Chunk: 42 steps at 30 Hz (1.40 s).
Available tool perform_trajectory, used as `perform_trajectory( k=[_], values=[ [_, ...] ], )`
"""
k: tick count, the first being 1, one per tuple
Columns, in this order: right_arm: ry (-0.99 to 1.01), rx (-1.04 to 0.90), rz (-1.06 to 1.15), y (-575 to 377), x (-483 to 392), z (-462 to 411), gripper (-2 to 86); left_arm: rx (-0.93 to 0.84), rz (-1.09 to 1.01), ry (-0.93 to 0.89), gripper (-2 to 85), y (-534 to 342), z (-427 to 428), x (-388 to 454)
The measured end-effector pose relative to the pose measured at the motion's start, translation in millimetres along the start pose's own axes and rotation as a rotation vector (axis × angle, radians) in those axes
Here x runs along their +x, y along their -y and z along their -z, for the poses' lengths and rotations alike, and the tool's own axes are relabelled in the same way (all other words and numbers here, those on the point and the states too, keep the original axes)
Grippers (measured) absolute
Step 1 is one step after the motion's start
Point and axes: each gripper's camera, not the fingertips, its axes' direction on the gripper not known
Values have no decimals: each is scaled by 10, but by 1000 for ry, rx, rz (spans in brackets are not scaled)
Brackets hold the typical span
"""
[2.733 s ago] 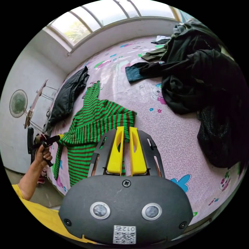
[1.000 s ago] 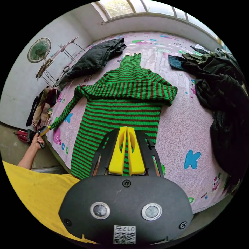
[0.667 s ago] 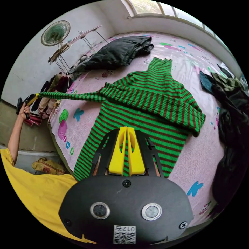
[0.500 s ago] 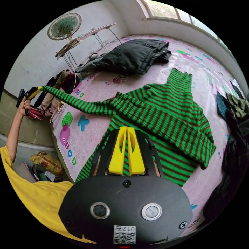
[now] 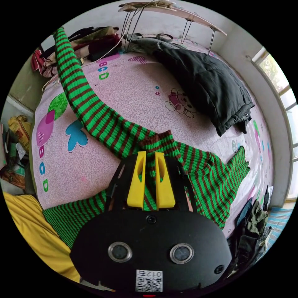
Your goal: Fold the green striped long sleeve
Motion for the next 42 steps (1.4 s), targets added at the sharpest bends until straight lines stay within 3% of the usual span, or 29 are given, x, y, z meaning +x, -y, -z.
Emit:
perform_trajectory(
  k=[6,15,23,31,42],
  values=[
    [50,84,-24,-175,-17,222,15,13,-1,-14,-1,28,-167,124],
    [140,-32,-9,-231,-33,142,23,67,-22,-48,-1,107,-476,450],
    [217,96,-138,-712,284,843,34,101,-137,-228,-1,199,-969,1110],
    [339,115,-442,-1974,658,1252,23,-79,-361,-457,-2,205,-2385,2512],
    [392,156,-686,-3452,1040,1895,25,-438,-554,-486,-2,-548,-5126,4290]
  ],
)
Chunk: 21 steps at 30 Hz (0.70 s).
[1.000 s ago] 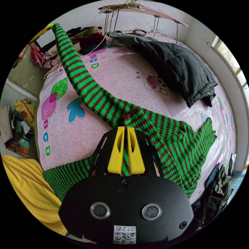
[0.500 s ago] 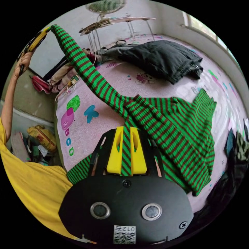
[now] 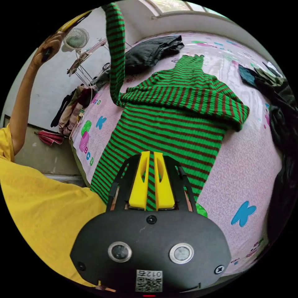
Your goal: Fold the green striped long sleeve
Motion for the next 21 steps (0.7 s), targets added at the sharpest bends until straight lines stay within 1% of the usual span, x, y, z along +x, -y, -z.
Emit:
perform_trajectory(
  k=[1,2,4,5,7,8,10,13,17,19,21],
  values=[
    [0,3,-10,-34,45,52,25,-41,2,-6,-1,45,-379,-24],
    [4,6,-31,-99,133,149,25,-61,-4,-5,-1,63,-568,-37],
    [11,5,-59,-185,262,287,24,-142,8,30,-1,90,-1302,-136],
    [15,6,-75,-237,342,377,24,-166,7,38,0,90,-1485,-168],
    [22,5,-93,-303,453,510,24,-269,47,93,1,43,-2177,-349],
    [23,3,-102,-339,521,597,24,-296,52,102,2,24,-2342,-396],
    [26,-1,-115,-382,619,721,23,-400,95,134,5,-73,-2943,-596],
    [30,-10,-129,-413,768,921,24,-478,149,164,20,-202,-3530,-789],
    [8,10,-145,-338,966,1253,25,-496,115,128,61,-251,-3914,-792],
    [-4,46,-172,-249,1091,1439,25,-465,34,71,86,-229,-3913,-692],
    [-15,115,-217,-82,1268,1718,25,-418,-25,95,97,-245,-3763,-629]
  ],
)
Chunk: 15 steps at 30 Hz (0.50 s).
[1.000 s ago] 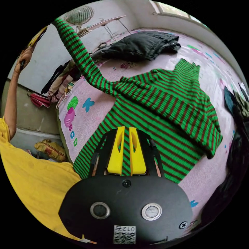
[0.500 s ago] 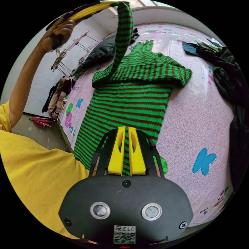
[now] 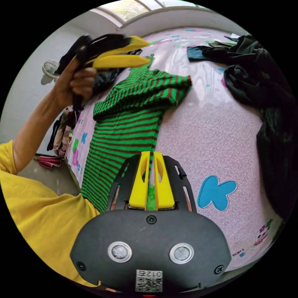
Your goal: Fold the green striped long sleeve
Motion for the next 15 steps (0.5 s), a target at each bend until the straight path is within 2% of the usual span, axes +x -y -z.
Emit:
perform_trajectory(
  k=[3,5,7,9,12,15],
  values=[
    [-21,82,-21,317,96,284,25,86,-23,173,101,-342,295,-34],
    [-32,110,-57,504,164,398,24,70,-13,321,101,-616,381,-101],
    [-9,141,-137,670,282,494,23,-16,-7,558,101,-983,345,-210],
    [48,175,-280,848,477,588,22,-67,14,689,99,-1223,275,-297],
    [47,208,-391,1008,625,669,20,-84,52,765,97,-1481,161,-418],
    [-10,199,-409,1158,649,717,15,-111,7,881,97,-1587,-55,-451]
  ],
)
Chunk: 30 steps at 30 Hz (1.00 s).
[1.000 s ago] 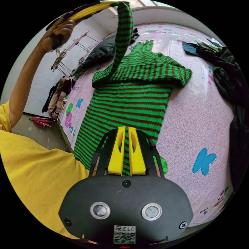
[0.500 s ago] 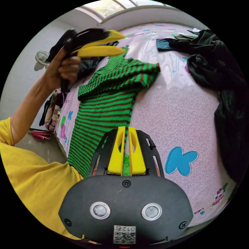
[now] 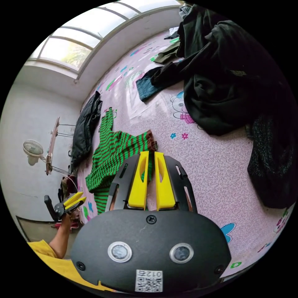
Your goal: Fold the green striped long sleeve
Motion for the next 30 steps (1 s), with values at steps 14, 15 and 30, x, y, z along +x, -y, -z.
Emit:
perform_trajectory(
  k=[14,15,30],
  values=[
    [-183,-71,111,391,-377,147,8,12,-197,259,40,62,-581,372],
    [-189,-76,127,407,-414,190,6,14,-184,232,28,68,-582,313],
    [-88,-149,87,254,-468,583,0,36,-166,15,1,-193,-542,-633]
  ],
)
